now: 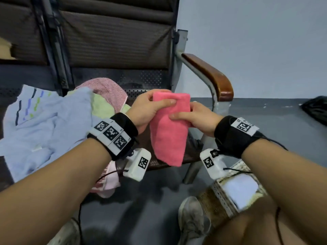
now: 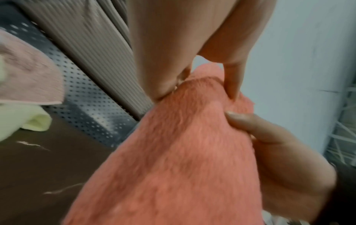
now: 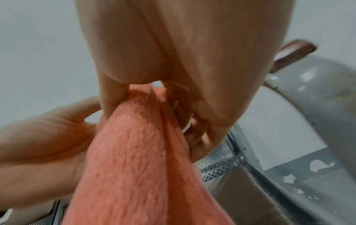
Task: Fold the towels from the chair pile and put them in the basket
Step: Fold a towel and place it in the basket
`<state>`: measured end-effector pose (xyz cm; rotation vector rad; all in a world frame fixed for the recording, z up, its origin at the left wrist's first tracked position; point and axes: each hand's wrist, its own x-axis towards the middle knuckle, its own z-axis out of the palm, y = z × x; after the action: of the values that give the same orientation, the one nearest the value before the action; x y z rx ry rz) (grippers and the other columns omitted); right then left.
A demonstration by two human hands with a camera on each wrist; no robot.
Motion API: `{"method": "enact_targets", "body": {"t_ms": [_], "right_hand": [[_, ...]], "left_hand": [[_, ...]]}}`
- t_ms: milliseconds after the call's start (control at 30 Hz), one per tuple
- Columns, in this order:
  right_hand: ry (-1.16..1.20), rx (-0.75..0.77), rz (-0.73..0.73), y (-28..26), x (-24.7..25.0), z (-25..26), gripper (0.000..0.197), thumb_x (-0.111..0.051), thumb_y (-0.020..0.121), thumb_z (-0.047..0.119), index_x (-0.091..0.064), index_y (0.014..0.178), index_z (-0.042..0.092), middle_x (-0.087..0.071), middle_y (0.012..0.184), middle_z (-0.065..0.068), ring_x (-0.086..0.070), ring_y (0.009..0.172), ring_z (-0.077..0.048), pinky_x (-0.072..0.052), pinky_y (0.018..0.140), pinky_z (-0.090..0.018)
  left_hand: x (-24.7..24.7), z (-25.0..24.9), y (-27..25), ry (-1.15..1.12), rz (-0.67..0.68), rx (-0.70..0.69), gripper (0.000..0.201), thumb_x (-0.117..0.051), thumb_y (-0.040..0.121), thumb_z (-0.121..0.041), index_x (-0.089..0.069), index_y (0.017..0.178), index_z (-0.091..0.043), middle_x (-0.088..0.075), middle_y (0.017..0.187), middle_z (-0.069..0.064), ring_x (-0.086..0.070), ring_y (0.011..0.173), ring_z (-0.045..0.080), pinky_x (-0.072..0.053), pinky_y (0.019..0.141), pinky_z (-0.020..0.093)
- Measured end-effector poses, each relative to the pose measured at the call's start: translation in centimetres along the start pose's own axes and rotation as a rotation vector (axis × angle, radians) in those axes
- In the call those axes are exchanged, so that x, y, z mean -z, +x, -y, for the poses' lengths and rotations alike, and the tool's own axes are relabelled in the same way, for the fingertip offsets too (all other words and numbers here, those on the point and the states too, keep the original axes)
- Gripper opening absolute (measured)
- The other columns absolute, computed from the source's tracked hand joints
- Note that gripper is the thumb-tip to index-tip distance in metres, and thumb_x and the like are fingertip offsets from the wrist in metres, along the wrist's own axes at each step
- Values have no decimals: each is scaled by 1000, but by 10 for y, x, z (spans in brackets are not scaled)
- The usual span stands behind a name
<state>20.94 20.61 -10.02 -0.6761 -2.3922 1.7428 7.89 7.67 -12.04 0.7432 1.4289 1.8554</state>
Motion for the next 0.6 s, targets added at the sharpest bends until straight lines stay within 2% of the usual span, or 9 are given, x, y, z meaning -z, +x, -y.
{"method": "enact_targets", "body": {"t_ms": [100,167,200,267,333,400,467,533,600], "right_hand": [[115,-24,-96,-25,34,-9,32,-71,90,23,-67,119,10,-75,112,-7,-73,101,-22,-58,84,-33],[209,-59,-179,-43,62,-22,33,-70,91,29,-67,119,12,-76,109,-5,-73,97,-19,-59,76,-31],[237,-84,-213,-53,76,-31,36,-70,90,32,-67,121,13,-76,109,-4,-73,96,-18,-58,74,-30],[259,-153,-269,-76,107,-56,37,-71,88,35,-67,119,16,-75,105,-1,-72,93,-16,-57,77,-30],[292,-240,-337,-102,136,-88,25,-69,88,30,-68,109,17,-71,92,0,-67,84,-15,-56,81,-31],[347,-315,-425,-127,162,-122,17,-64,87,22,-64,103,16,-62,85,-1,-61,75,-15,-52,76,-31],[409,-377,-518,-149,182,-159,18,-61,86,19,-61,103,15,-55,83,-2,-56,71,-15,-48,67,-28],[463,-442,-602,-167,193,-198,26,-63,86,22,-61,110,13,-55,86,-4,-55,73,-16,-47,65,-28],[522,-527,-666,-180,196,-238,35,-67,87,24,-62,118,9,-58,92,-6,-58,76,-17,-50,64,-28]], "left_hand": [[-40,11,-4,64,10,21,69,-89,67,-34,-56,124,-15,-68,117,4,-69,104,15,-57,85,30],[-66,30,-9,175,113,107,72,-90,62,-39,-53,120,-19,-68,115,-1,-69,100,10,-57,79,26],[-80,42,-10,204,188,162,69,-90,61,-37,-54,118,-19,-70,113,-2,-71,98,9,-58,78,26],[-109,72,-12,211,330,260,66,-88,66,-28,-57,121,-14,-72,114,2,-71,101,16,-59,86,36],[-143,101,-15,244,410,316,58,-83,76,-16,-56,127,-8,-72,117,7,-70,105,23,-56,93,44],[-177,128,-16,287,447,346,47,-78,82,-11,-58,125,-8,-72,115,8,-71,102,24,-56,92,44],[-210,155,-16,304,458,397,46,-79,80,-14,-58,121,-10,-72,114,9,-71,99,25,-57,90,45],[-238,181,-16,319,460,468,55,-80,73,-21,-57,121,-9,-71,114,10,-71,99,28,-57,90,47],[-262,208,-18,339,476,538,53,-77,76,-20,-55,123,-8,-69,114,11,-70,98,28,-57,90,47]]}}
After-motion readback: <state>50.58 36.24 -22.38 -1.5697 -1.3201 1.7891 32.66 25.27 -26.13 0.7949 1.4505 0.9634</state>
